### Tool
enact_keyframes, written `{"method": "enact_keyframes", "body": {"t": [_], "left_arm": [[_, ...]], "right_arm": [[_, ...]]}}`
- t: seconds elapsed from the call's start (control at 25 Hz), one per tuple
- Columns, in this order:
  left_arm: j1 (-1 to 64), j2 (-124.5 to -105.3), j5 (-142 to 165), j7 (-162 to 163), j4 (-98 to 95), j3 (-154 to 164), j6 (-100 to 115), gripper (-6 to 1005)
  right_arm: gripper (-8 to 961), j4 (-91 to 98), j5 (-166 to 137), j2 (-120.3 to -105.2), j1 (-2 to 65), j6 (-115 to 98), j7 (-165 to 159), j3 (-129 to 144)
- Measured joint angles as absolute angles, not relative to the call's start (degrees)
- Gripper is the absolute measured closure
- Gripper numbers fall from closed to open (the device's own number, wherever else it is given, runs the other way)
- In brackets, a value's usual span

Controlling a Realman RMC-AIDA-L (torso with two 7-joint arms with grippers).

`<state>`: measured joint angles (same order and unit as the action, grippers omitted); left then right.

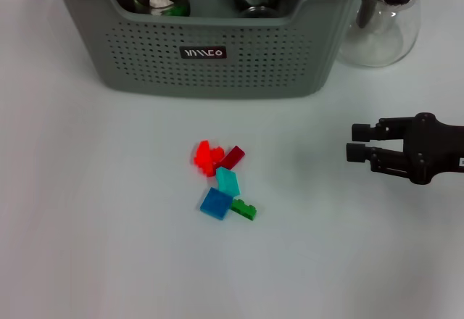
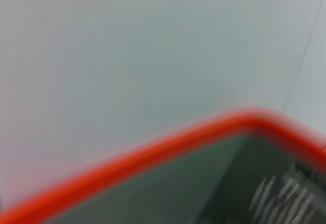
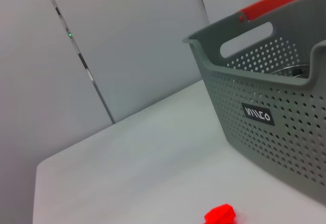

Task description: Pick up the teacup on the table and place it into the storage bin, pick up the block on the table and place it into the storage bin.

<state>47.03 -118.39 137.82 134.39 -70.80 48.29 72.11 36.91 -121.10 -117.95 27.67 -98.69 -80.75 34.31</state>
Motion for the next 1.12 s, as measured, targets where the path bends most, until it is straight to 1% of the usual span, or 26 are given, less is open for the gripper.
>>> {"method": "enact_keyframes", "body": {"t": [0.12, 0.24, 0.28, 0.32, 0.4, 0.52, 0.68, 0.8, 0.88, 1.12], "left_arm": [[38.6, -119.95, 121.6, 124.2, -77.1, 46.2, 77.6, 361], [29.5, -120.56, 104.8, 109.8, -77.5, 45.7, 85.9, 345], [29.5, -120.56, 104.8, 109.8, -77.5, 45.7, 85.9, 340], [22.6, -120.81, 97.2, 98.5, -73.6, 45.3, 91.2, 335], [19.7, -120.82, 95.8, 91.8, -70.4, 45.1, 93.4, 337], [14.5, -121.00, 97.0, 75.7, -60.6, 44.4, 97.9, 341], [12.3, -122.45, 102.4, 63.5, -49.1, 43.6, 97.1, 341], [12.6, -123.80, 105.1, 52.7, -39.2, 44.0, 92.4, 341], [13.6, -124.33, 105.8, 46.5, -33.0, 44.2, 89.0, 341], [16.4, -124.33, 106.3, 43.6, -25.3, 44.3, 83.7, 342]], "right_arm": [[529, 36.9, -121.1, -117.95, 27.7, -98.7, -80.7, 34.2], [529, 36.9, -121.1, -117.96, 27.7, -98.7, -80.7, 34.2], [529, 36.9, -121.1, -117.95, 27.7, -98.7, -80.7, 34.2], [529, 36.9, -121.1, -117.94, 27.8, -98.7, -80.7, 34.2], [529, 36.9, -121.1, -117.95, 27.8, -98.7, -80.8, 34.2], [529, 36.9, -121.0, -117.91, 27.8, -98.7, -81.0, 34.2], [529, 36.6, -120.8, -117.92, 27.9, -98.7, -81.1, 34.1], [529, 36.4, -120.8, -117.93, 28.0, -98.7, -81.1, 34.1], [529, 36.4, -120.8, -117.94, 28.0, -98.7, -81.2, 34.1], [529, 36.4, -120.8, -117.81, 28.1, -99.2, -81.7, 34.1]]}}
